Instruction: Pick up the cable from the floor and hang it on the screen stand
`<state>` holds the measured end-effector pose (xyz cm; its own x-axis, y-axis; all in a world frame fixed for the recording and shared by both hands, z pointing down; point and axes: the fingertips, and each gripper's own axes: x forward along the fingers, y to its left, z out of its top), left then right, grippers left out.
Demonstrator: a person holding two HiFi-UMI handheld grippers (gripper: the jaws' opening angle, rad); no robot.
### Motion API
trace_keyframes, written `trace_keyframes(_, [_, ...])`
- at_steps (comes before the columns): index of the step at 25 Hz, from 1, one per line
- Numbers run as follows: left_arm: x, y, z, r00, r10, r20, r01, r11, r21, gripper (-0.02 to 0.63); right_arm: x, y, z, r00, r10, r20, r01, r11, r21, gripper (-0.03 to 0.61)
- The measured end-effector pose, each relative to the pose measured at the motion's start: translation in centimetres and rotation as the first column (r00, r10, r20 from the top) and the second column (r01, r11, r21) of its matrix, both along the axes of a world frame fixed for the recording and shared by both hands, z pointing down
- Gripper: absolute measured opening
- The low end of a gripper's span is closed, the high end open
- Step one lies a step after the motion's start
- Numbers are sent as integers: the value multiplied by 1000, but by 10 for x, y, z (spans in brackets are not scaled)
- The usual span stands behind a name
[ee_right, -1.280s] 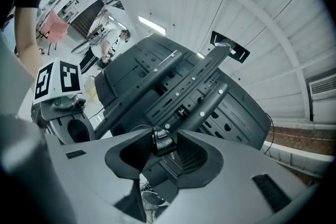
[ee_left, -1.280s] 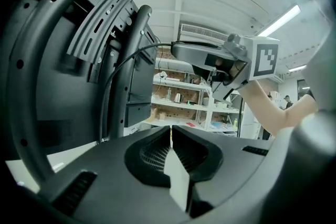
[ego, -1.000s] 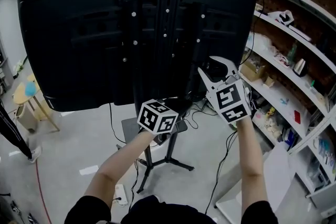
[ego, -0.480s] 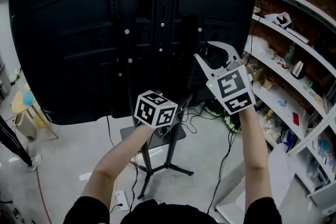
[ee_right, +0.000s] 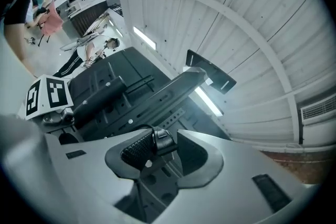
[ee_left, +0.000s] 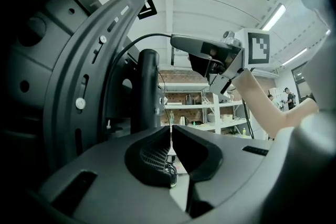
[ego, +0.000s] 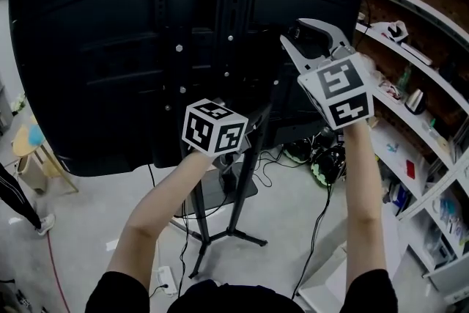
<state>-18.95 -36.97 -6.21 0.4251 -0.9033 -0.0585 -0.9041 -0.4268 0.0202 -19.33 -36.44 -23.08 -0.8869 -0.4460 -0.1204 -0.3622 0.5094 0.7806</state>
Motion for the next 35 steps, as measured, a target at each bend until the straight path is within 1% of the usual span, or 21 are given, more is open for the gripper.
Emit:
trace_keyframes(5, [-6, -5, -24, 1000, -13, 11, 12, 999, 38, 18, -3, -12, -31, 999, 27, 26, -28, 999, 22, 160])
trace_keyframes(9, [-11, -8, -36, 1000, -16, 3, 15, 999, 49, 18, 1, -24, -51, 997, 49, 62, -49, 999, 11, 160])
trace_keyframes(15, [-13, -12, -41, 1000, -14, -11, 14, 998, 54, 18, 18, -51, -65, 988, 120, 101, -121, 993, -1, 160])
trace_keyframes(18, [-13, -15, -41, 1000, -17, 3, 16, 998, 53, 18, 28, -68, -65, 981, 160, 113, -160, 987, -16, 160])
trace_keyframes(21, [-15, -17, -39, 1000, -18, -8, 18, 999, 45, 18, 39, -87, -55, 971, 211, 113, -208, 978, -32, 160])
trace_keyframes(23, [-14, -18, -36, 1000, -9, -21, 9, 999, 35, 18, 48, -100, -44, 964, 242, 114, -236, 970, -61, 160])
trace_keyframes(27, [-10, -18, -30, 1000, -7, 9, 7, 999, 38, 18, 57, -122, -18, 953, 284, 109, -271, 955, -119, 160])
trace_keyframes(32, [-3, -16, -20, 1000, -8, 0, 8, 999, 31, 18, 58, -139, 24, 953, 291, 78, -273, 943, -191, 160])
trace_keyframes(35, [1, -14, -10, 1000, -11, 24, 11, 1000, 26, 18, 57, -141, 47, 955, 288, 65, -269, 938, -217, 159])
